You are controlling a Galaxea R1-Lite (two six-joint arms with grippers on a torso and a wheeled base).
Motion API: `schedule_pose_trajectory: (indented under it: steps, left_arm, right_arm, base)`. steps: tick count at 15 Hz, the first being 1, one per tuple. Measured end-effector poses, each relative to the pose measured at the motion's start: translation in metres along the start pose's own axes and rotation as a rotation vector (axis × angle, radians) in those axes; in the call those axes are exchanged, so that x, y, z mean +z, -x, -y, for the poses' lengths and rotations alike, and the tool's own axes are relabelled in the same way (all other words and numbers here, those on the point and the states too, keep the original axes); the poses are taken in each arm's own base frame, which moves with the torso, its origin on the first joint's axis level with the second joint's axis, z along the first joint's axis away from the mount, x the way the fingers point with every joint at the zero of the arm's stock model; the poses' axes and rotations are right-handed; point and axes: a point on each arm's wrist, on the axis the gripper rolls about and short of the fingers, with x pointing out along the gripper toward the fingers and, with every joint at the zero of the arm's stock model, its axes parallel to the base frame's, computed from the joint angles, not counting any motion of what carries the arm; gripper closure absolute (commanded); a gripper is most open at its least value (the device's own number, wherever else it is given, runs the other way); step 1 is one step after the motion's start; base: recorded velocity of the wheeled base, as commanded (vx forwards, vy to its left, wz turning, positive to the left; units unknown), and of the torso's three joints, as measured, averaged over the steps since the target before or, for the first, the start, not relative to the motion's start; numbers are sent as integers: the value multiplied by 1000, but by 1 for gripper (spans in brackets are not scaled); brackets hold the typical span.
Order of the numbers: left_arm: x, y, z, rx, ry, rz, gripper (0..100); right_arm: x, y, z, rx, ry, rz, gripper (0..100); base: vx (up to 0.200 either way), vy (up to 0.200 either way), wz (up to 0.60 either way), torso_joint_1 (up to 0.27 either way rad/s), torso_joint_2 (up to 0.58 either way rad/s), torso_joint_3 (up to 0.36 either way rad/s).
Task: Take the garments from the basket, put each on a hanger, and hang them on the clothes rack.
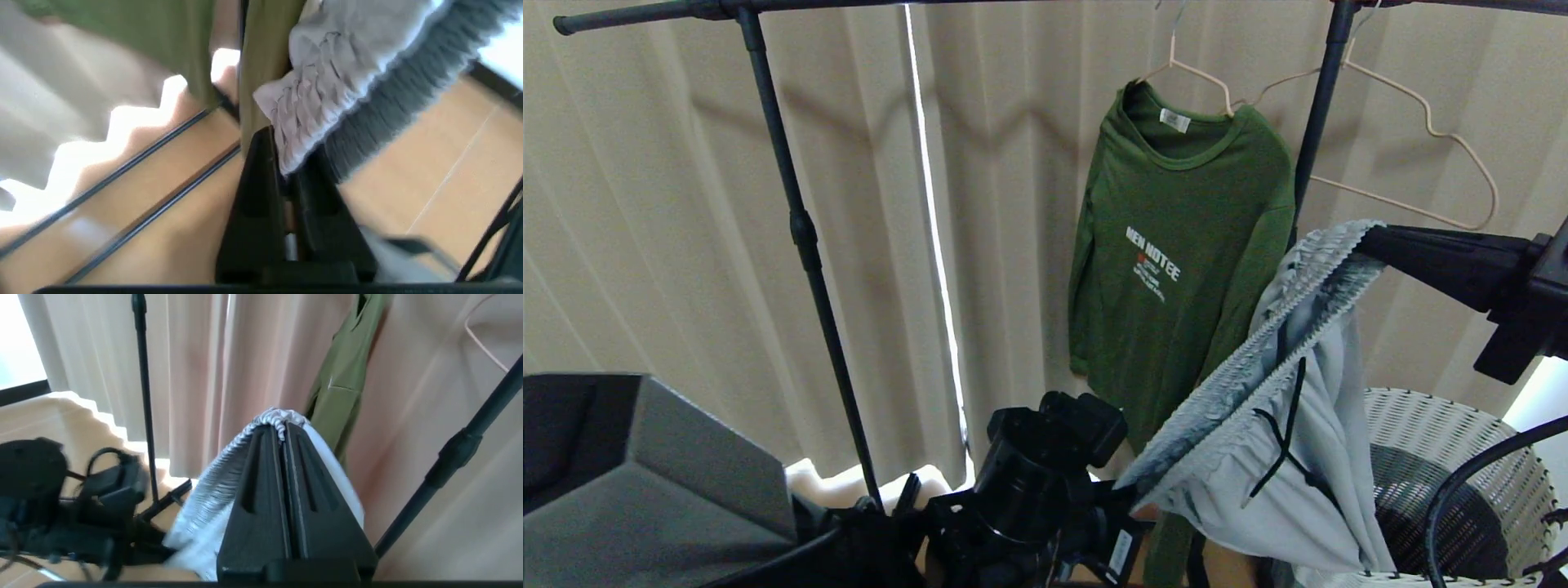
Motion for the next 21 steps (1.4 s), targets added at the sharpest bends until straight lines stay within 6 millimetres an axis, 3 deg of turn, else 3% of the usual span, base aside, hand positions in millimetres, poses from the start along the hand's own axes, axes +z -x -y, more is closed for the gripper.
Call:
schedule_pose_trajectory:
  steps: [3, 8, 11, 14, 18, 21]
  left_arm:
    - [4, 44, -12, 44, -61, 86, 100]
    - [28, 110, -52, 182, -29, 180, 100]
    - [52, 147, -71, 268, 6, 209, 100]
    - [82, 182, -78, 316, 22, 276, 100]
    - [132, 220, -84, 371, -73, 451, 100]
    - [154, 226, -85, 373, -116, 484, 100]
  right_arm:
    - [-7, -8, 0, 1, -2, -27, 100]
    - [-18, -29, -3, 28, -15, -67, 100]
    - [-16, -46, -11, 64, -9, -18, 100]
    - [-10, -62, -15, 79, -8, 23, 100]
    - [14, -69, -13, 70, -14, 99, 100]
    - [26, -69, -5, 35, -14, 138, 100]
  base:
    - [0, 0, 0, 0, 0, 0]
    - [0, 0, 0, 0, 0, 0]
    - [0, 0, 0, 0, 0, 0]
    - [0, 0, 0, 0, 0, 0]
    - [0, 0, 0, 0, 0, 0]
    - [0, 0, 0, 0, 0, 0]
